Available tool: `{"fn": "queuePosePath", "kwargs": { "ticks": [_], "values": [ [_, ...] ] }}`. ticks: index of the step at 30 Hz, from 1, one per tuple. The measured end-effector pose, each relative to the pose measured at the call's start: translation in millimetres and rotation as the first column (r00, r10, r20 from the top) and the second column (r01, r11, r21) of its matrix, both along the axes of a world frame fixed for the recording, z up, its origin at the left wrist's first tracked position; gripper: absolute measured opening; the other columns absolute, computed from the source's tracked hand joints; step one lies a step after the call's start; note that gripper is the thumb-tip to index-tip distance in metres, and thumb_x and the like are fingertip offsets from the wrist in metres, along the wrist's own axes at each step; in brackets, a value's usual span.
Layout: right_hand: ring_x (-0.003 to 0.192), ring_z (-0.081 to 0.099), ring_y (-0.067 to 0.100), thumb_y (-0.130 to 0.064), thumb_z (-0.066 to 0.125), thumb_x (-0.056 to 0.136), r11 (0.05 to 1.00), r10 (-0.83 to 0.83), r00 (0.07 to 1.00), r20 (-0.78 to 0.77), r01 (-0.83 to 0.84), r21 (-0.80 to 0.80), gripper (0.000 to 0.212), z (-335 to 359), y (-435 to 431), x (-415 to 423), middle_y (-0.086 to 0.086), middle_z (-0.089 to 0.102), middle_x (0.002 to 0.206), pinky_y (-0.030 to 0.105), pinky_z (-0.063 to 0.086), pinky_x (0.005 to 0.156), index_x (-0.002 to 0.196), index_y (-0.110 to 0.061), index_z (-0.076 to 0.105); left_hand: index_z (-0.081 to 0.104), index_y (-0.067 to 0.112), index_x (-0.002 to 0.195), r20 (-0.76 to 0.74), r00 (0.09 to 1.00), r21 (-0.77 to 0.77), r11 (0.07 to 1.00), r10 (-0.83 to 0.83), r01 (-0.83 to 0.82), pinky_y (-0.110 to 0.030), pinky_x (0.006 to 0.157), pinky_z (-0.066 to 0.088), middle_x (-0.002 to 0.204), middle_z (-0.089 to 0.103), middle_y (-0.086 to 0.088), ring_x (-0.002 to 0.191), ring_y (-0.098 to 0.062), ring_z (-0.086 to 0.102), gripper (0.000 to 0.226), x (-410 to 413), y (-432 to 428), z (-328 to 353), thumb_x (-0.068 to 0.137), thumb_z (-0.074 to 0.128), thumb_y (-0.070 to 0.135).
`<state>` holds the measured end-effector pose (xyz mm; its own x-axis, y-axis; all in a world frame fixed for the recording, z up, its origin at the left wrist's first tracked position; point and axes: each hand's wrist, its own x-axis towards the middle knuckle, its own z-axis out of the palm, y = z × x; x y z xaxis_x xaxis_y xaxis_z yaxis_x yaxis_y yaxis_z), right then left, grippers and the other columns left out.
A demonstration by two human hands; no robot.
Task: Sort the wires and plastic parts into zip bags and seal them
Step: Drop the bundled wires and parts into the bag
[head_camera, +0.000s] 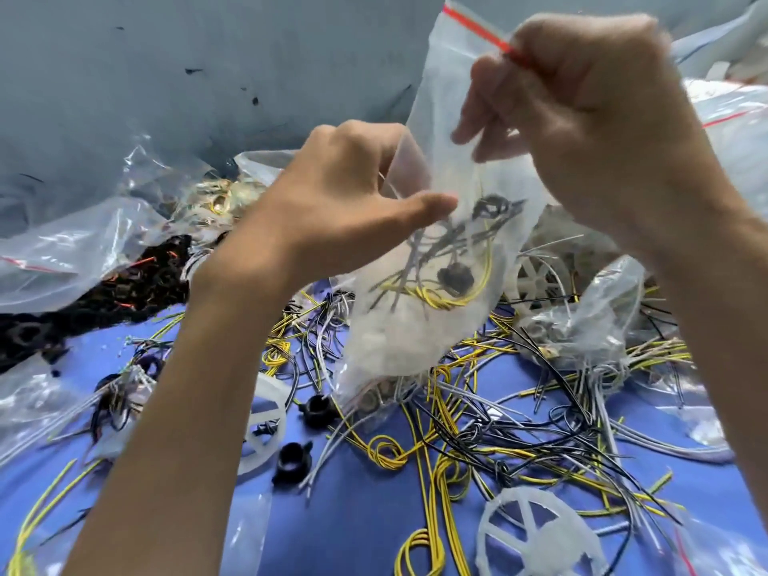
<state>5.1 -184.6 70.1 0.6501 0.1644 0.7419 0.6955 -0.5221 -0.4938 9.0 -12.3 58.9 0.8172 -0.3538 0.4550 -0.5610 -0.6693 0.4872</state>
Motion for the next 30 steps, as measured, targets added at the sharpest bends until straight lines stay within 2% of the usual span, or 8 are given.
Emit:
{"fn": "queuePosePath", "kwargs": {
  "ticks": [5, 9, 13, 15, 17, 22, 26, 30],
  "values": [
    [0.065, 0.066, 0.007, -0.026, 0.054, 0.094, 0.994, 0.043, 0.995, -0.092, -0.052, -0.092, 0.024, 3.9, -12.3, -3.1, 0.0, 0.07, 0.078, 0.026, 0.054, 0.069, 0.081, -0.012, 0.068, 0.047, 0.011, 0.061, 0.111, 0.982, -0.043, 0.988, 0.15, -0.146, -0.019, 0.051, 0.034, 0.056, 0.052, 0.003, 0.053, -0.009, 0.043, 0.024, -0.8, 2.1, 2.3, 0.076, 0.065, 0.017],
    [0.066, 0.058, -0.007, -0.066, 0.064, 0.07, 0.962, -0.103, 0.968, -0.229, 0.039, -0.271, 0.037, 12.5, -36.1, -5.7, -0.015, 0.069, 0.08, 0.02, 0.043, 0.058, 0.09, -0.035, 0.069, 0.04, 0.011, 0.065, 0.314, 0.865, -0.195, 0.918, 0.391, -0.344, -0.028, 0.053, 0.029, 0.057, 0.044, 0.001, 0.055, -0.013, 0.039, 0.02, -5.0, 11.6, 12.2, 0.074, 0.055, 0.022],
    [0.083, 0.063, -0.003, -0.081, 0.055, 0.026, 0.697, -0.404, 0.738, -0.541, -0.136, -0.705, 0.074, 7.1, -49.6, -5.4, -0.028, 0.064, 0.095, 0.035, 0.049, 0.083, 0.097, -0.063, 0.051, 0.045, 0.014, 0.069, 0.466, 0.741, -0.249, 0.876, 0.483, -0.414, -0.027, 0.054, 0.026, 0.059, 0.037, -0.005, 0.062, -0.017, 0.039, 0.007, -12.3, 20.1, 22.9, 0.075, 0.048, 0.018],
    [0.072, 0.064, -0.007, -0.071, 0.068, 0.032, 0.586, -0.509, 0.651, -0.563, -0.218, -0.781, 0.067, 1.5, -51.5, -1.2, -0.025, 0.067, 0.096, 0.031, 0.052, 0.077, 0.096, -0.058, 0.056, 0.041, 0.016, 0.064, 0.397, 0.83, -0.129, 0.919, 0.392, -0.372, -0.019, 0.047, 0.028, 0.057, 0.04, 0.004, 0.055, -0.013, 0.038, 0.017, -8.7, 19.4, 21.0, 0.075, 0.054, 0.012],
    [0.06, 0.069, 0.004, -0.038, 0.083, 0.052, 0.656, -0.531, 0.562, -0.634, -0.201, -0.728, 0.059, -3.9, -55.1, 4.2, -0.005, 0.073, 0.094, 0.026, 0.055, 0.06, 0.104, -0.044, 0.058, 0.046, 0.021, 0.063, 0.207, 0.949, 0.091, 0.961, 0.238, -0.261, -0.008, 0.048, 0.033, 0.059, 0.048, 0.01, 0.051, 0.002, 0.046, 0.024, -3.7, 16.1, 13.3, 0.077, 0.064, 0.012],
    [0.062, 0.071, 0.015, -0.006, 0.083, 0.063, 0.65, -0.607, 0.406, -0.683, -0.241, -0.721, 0.045, -23.1, -62.5, 18.0, 0.011, 0.073, 0.093, 0.024, 0.057, 0.056, 0.1, -0.024, 0.065, 0.066, 0.025, 0.083, -0.155, 0.988, 0.306, 0.95, -0.02, 0.067, -0.022, 0.066, 0.047, 0.074, 0.064, 0.014, 0.064, 0.003, 0.056, 0.025, -1.6, 5.1, -2.4, 0.076, 0.057, 0.047],
    [0.064, 0.065, 0.002, -0.013, 0.082, 0.07, 0.513, -0.642, 0.542, -0.542, -0.222, -0.829, 0.027, -26.5, -64.5, 23.8, -0.02, 0.065, 0.056, 0.017, 0.048, 0.055, 0.081, -0.035, 0.07, 0.065, 0.027, 0.083, -0.111, 0.992, 0.225, 0.971, -0.059, 0.083, -0.026, 0.068, 0.05, 0.077, 0.066, 0.012, 0.068, 0.0, 0.059, 0.021, -2.0, 5.8, 0.9, 0.08, 0.055, 0.045],
    [0.049, 0.06, -0.003, -0.018, 0.079, 0.072, 0.555, -0.528, 0.71, -0.466, -0.127, -0.822, 0.026, -17.9, -65.3, 22.0, -0.015, 0.066, 0.055, 0.022, 0.051, 0.058, 0.059, -0.038, 0.068, 0.066, 0.027, 0.084, -0.102, 0.992, 0.185, 0.978, -0.076, 0.094, -0.03, 0.071, 0.051, 0.078, 0.068, 0.009, 0.072, -0.006, 0.062, 0.019, -3.6, 6.5, 1.9, 0.081, 0.055, 0.042]
  ]
}}
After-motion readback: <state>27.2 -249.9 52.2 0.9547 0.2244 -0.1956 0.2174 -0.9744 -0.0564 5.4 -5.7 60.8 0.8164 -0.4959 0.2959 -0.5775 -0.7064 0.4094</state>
